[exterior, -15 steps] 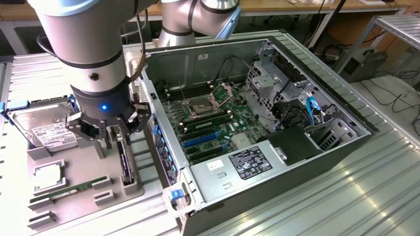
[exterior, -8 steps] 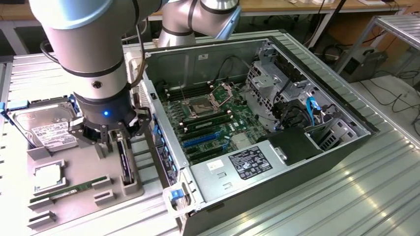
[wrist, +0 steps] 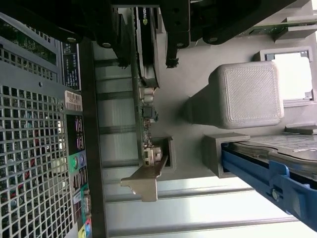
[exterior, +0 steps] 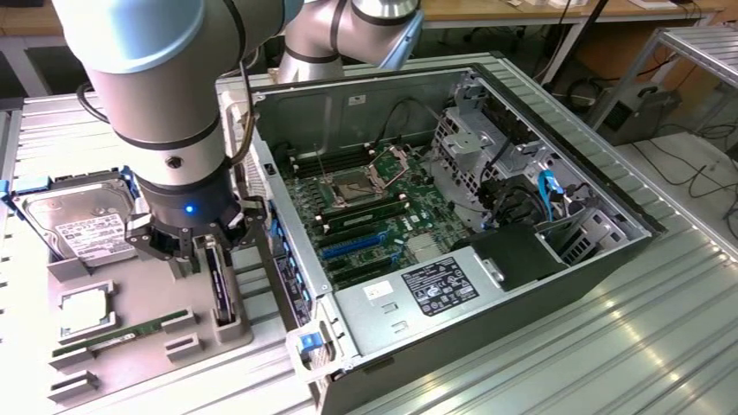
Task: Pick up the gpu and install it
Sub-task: 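Pick up the gpu and move the gpu toward the slot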
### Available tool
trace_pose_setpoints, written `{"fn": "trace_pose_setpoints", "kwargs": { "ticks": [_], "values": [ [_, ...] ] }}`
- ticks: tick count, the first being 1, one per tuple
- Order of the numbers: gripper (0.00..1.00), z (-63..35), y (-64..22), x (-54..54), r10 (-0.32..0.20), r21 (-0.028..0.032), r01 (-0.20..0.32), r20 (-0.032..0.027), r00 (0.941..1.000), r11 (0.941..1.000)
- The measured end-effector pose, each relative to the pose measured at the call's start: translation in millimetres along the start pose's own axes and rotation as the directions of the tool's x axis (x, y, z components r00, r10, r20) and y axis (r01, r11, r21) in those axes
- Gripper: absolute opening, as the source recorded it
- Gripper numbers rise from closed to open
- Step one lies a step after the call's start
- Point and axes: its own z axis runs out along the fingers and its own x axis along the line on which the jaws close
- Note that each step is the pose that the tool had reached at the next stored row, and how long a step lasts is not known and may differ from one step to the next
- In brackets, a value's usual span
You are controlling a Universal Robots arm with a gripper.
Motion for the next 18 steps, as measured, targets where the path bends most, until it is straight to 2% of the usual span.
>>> {"fn": "trace_pose_setpoints", "kwargs": {
  "ticks": [15, 17, 18],
  "values": [
    [0.42, 3.2, 1.7, 0.3, 0.000, 0.0001, 0.000, -0.0007, 1.0000, 1.0000],
    [0.41, 3.4, 1.7, 0.3, 0.000, 0.0000, 0.000, -0.0009, 1.0000, 1.0000],
    [0.34, 3.5, 1.8, 0.3, 0.000, -0.0001, 0.000, -0.0009, 1.0000, 1.0000]
  ]
}}
